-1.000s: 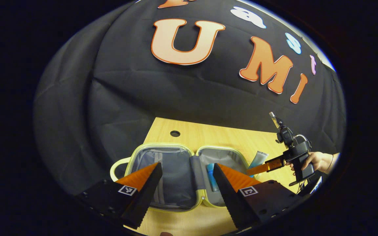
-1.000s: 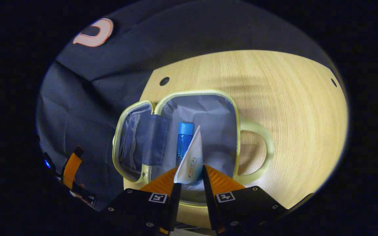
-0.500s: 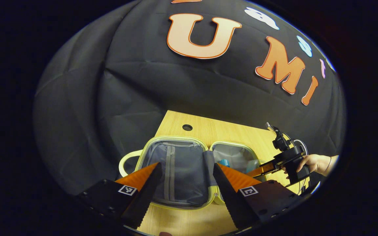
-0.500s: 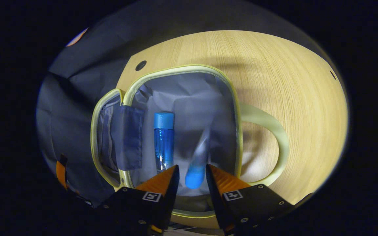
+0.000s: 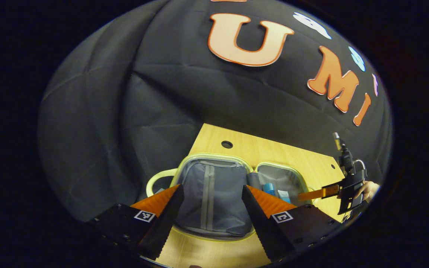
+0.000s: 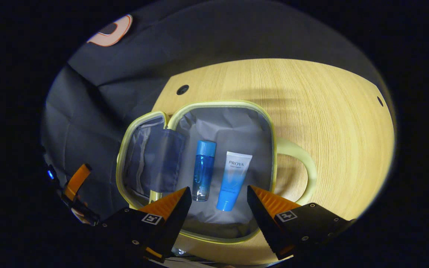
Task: First open the suitcase, pack the skin care products into it, and then close the suitcase.
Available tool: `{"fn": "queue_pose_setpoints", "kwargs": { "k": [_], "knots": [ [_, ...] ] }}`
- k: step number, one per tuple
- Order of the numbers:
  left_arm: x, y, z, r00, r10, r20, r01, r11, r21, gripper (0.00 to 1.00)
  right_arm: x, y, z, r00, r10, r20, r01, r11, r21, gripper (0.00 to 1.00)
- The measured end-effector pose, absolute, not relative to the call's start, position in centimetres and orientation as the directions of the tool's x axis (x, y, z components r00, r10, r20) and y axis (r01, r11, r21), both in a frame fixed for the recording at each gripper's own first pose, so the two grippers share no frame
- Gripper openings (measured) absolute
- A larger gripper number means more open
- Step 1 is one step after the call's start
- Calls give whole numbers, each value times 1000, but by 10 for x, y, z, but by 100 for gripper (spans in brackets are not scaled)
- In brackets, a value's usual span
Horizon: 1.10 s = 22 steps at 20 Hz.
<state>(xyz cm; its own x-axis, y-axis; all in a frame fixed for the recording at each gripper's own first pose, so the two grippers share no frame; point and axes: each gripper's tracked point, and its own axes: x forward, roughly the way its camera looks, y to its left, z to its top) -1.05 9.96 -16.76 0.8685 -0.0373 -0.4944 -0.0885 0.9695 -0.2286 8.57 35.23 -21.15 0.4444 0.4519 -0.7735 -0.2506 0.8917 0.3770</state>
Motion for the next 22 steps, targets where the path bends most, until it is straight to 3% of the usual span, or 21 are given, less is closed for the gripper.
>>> {"fn": "queue_pose_setpoints", "kwargs": {
  "k": [7, 12, 18, 21, 22],
  "knots": [
    [7, 196, -215, 847, 42, -530, -225, 932, -286, 97, 63, 350, -164, 504, 510, -697, -316, 860, 400, 95],
    [25, 237, -269, 828, 12, -560, -281, 874, -397, 97, 56, 327, -153, 567, 459, -684, -339, 887, 314, 95],
    [44, 234, -319, 797, -68, -601, -295, 824, -484, 97, 50, 310, -146, 597, 440, -671, -294, 898, 328, 95],
    [56, 231, -332, 796, -61, -602, -309, 814, -492, 94, 48, 300, -144, 613, 419, -670, -282, 908, 310, 95],
    [59, 232, -335, 794, -58, -605, -314, 813, -491, 82, 46, 297, -144, 613, 418, -671, -274, 908, 315, 96]
  ]
}}
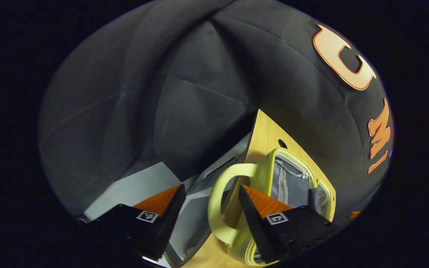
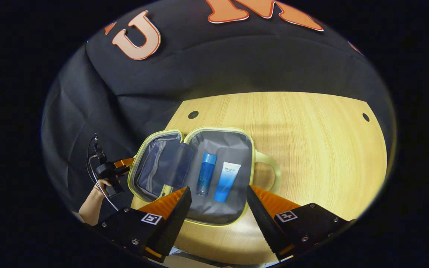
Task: First open the suitcase, pack the skin care products into it, and then close the suitcase.
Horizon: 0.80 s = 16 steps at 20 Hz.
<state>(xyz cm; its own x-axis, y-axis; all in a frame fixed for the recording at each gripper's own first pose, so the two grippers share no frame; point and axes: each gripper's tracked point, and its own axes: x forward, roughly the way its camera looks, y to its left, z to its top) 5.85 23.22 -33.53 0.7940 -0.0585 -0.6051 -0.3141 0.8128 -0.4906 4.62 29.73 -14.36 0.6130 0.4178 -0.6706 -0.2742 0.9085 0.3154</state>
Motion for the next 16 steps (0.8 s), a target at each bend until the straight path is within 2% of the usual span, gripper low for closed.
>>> {"fn": "queue_pose_setpoints", "kwargs": {
  "k": [1, 2, 5, 6, 7, 11, 16],
  "knots": [
    [59, 229, -336, 793, -70, -605, -310, 809, -499, 70, 45, 294, -144, 614, 416, -671, -265, 909, 321, 96],
    [61, 224, -341, 790, -75, -608, -313, 803, -507, 75, 45, 291, -145, 616, 412, -672, -258, 911, 322, 95],
    [57, 228, -338, 771, -41, -635, -341, 816, -466, 16, 44, 284, -145, 622, 401, -672, -246, 916, 318, 95],
    [59, 228, -330, 780, -36, -625, -328, 827, -457, 17, 44, 284, -144, 625, 404, -669, -245, 914, 323, 95],
    [59, 222, -322, 785, -35, -618, -310, 842, -441, 9, 44, 283, -143, 627, 406, -665, -244, 913, 327, 95],
    [54, 217, -261, 822, -3, -570, -249, 898, -363, 8, 44, 283, -136, 640, 417, -646, -250, 907, 337, 95],
    [42, 180, -172, 860, -8, -511, -197, 917, -346, 8, 44, 272, -128, 673, 405, -619, -261, 913, 314, 96]
  ]
}}
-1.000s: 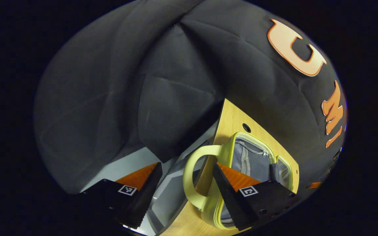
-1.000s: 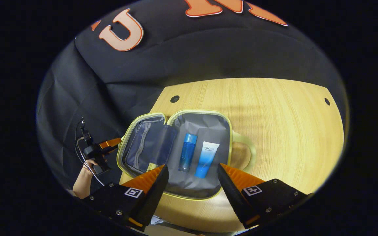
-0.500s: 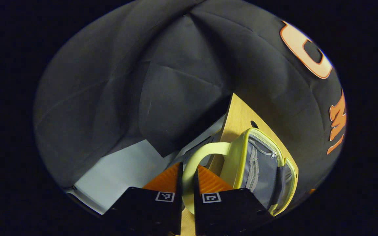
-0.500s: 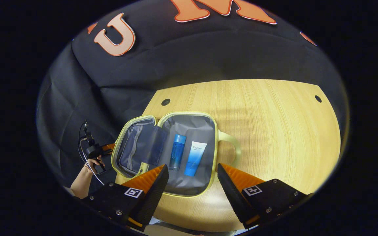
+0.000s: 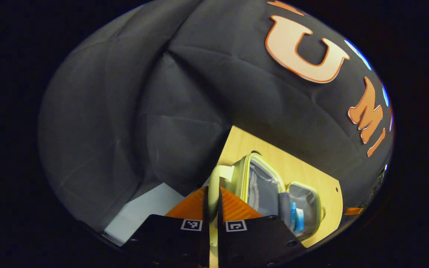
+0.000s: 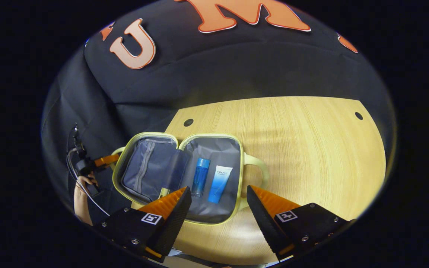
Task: First open the suitcase, pack the skin care products into it, and then close the suitcase.
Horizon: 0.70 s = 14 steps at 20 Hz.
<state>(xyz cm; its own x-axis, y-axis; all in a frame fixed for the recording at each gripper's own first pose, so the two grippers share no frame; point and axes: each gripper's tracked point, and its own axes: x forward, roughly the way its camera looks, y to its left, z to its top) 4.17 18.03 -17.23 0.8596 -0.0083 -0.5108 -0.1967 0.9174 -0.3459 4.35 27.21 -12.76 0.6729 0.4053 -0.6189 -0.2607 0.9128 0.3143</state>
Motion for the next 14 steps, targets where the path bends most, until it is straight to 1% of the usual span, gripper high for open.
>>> {"fn": "queue_pose_setpoints", "kwargs": {
  "k": [2, 4, 6, 7, 9, 10, 11, 14],
  "knots": [
    [36, 158, -139, 876, -14, -483, -169, 928, -333, 7, 41, 268, -120, 686, 412, -599, -272, 910, 314, 95],
    [34, 128, -113, 888, -23, -459, -129, 946, -297, 8, 37, 262, -115, 696, 421, -582, -282, 905, 318, 95],
    [31, 101, -83, 900, -36, -434, -92, 959, -270, 6, 35, 254, -108, 702, 435, -564, -290, 898, 332, 95],
    [28, 86, -71, 905, -46, -422, -74, 962, -263, 8, 32, 249, -105, 705, 443, -554, -294, 893, 340, 95],
    [25, 52, -51, 912, -67, -405, -39, 968, -247, 8, 28, 236, -98, 715, 454, -531, -301, 886, 352, 95],
    [24, 34, -42, 914, -78, -398, -20, 972, -236, 7, 26, 227, -93, 723, 456, -520, -305, 885, 352, 95],
    [22, 17, -35, 916, -85, -393, -5, 975, -221, 8, 26, 218, -90, 730, 455, -511, -308, 885, 348, 95],
    [17, -35, -22, 916, -90, -392, 29, 987, -157, 8, 22, 186, -80, 746, 455, -486, -311, 883, 351, 95]
  ]
}}
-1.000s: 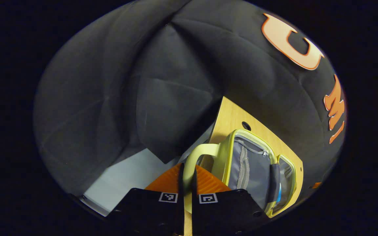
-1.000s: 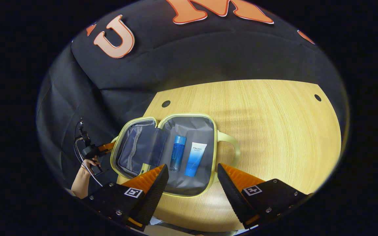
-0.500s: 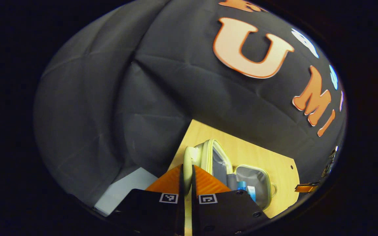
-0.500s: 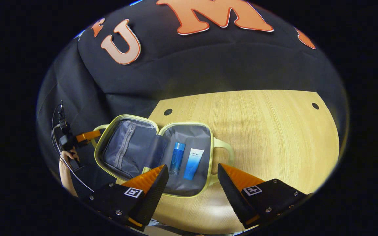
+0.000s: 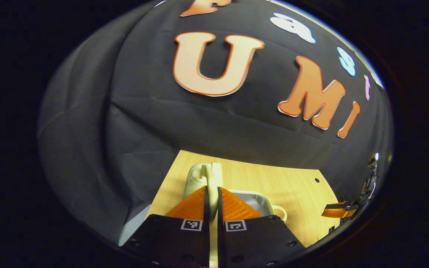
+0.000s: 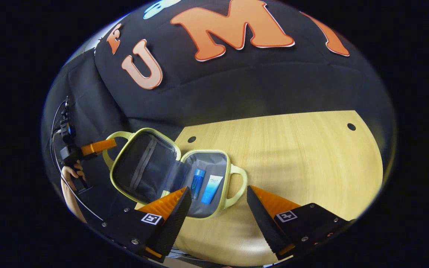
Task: First open the suitcase, pack the skin care products into it, and then close the suitcase.
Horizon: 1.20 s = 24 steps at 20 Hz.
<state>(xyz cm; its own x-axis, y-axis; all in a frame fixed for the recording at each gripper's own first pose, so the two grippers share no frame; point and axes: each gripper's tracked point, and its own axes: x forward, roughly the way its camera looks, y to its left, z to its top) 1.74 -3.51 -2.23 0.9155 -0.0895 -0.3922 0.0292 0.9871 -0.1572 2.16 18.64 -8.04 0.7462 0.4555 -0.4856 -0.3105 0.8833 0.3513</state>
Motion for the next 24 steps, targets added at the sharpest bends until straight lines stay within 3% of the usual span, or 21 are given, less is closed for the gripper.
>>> {"fn": "queue_pose_setpoints", "kwargs": {
  "k": [10, 16, 24],
  "knots": [
    [19, -209, -52, 885, -135, -445, 112, 991, -78, 8, 9, 68, -71, 776, 434, -457, -273, 885, 377, 95],
    [38, -301, -128, 826, -146, -544, 180, 984, 10, 8, 5, 5, -84, 792, 383, -475, -209, 901, 379, 95],
    [55, -350, -245, 733, -115, -670, 241, 966, 98, 8, 6, -48, -118, 785, 324, -528, -134, 921, 365, 95]
  ]
}}
